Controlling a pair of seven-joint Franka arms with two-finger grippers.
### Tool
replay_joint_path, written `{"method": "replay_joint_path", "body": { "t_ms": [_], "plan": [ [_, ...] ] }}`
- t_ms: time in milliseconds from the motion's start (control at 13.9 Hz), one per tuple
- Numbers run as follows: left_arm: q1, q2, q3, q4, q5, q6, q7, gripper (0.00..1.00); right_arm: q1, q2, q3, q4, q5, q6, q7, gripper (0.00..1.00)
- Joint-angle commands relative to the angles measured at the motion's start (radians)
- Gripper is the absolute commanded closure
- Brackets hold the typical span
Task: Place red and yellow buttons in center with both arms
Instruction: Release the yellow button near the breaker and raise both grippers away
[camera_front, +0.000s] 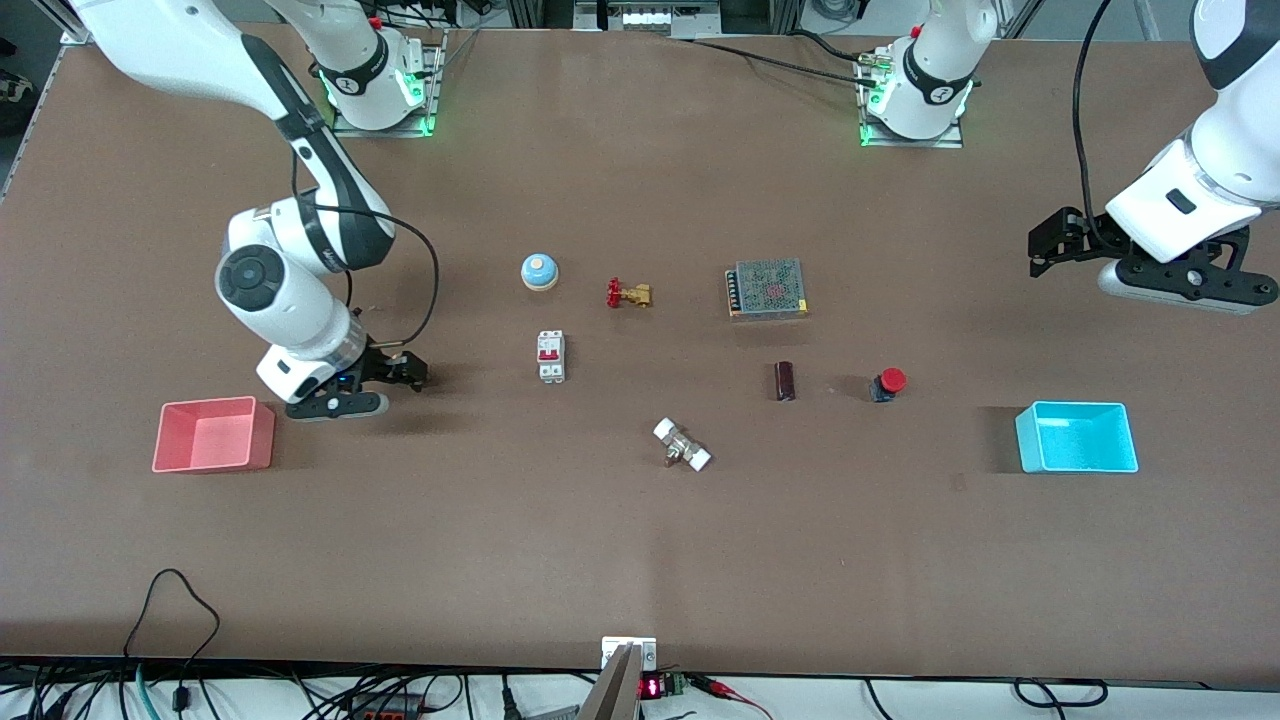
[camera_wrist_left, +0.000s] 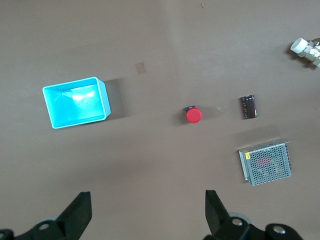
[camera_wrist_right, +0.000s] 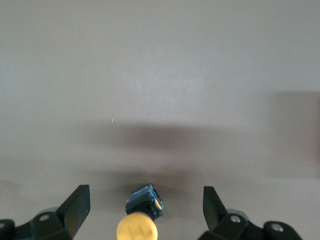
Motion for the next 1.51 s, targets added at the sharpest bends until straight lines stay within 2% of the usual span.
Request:
{"method": "replay_joint_path", "body": {
  "t_ms": [0,216,432,504,648,1080,1440],
  "plan": [
    [0.002,0.002,-0.007,0.024,-0.012,-0.018,-0.006,0.00,-0.027,-0.130,-0.004,0.040,0.104,-0.169,-0.005,0.00],
    [0.003,0.002,-0.004,0.026,-0.012,-0.018,-0.002,0.00,-0.025,-0.199,-0.073,0.172,0.115,-0.390,-0.016,0.00],
    [0.002,0.002,-0.005,0.026,-0.012,-0.020,-0.003,0.00,-0.016,-0.252,-0.177,0.335,0.139,-0.665,-0.021,0.00],
    [0.002,0.002,-0.005,0.026,-0.012,-0.020,-0.003,0.00,-0.015,-0.262,-0.199,0.384,0.141,-0.761,-0.024,0.00],
    [0.002,0.002,-0.005,0.026,-0.012,-0.021,-0.003,0.00,-0.019,-0.287,-0.202,0.444,0.165,-0.929,-0.038,0.00],
    [0.002,0.002,-0.005,0.026,-0.012,-0.023,-0.003,0.00,-0.018,-0.354,-0.199,0.390,0.165,-0.902,-0.036,0.00],
    [0.002,0.002,-0.005,0.026,-0.012,-0.025,-0.005,0.00,0.011,-0.347,-0.221,0.400,0.164,-0.902,-0.058,0.00]
  ]
}}
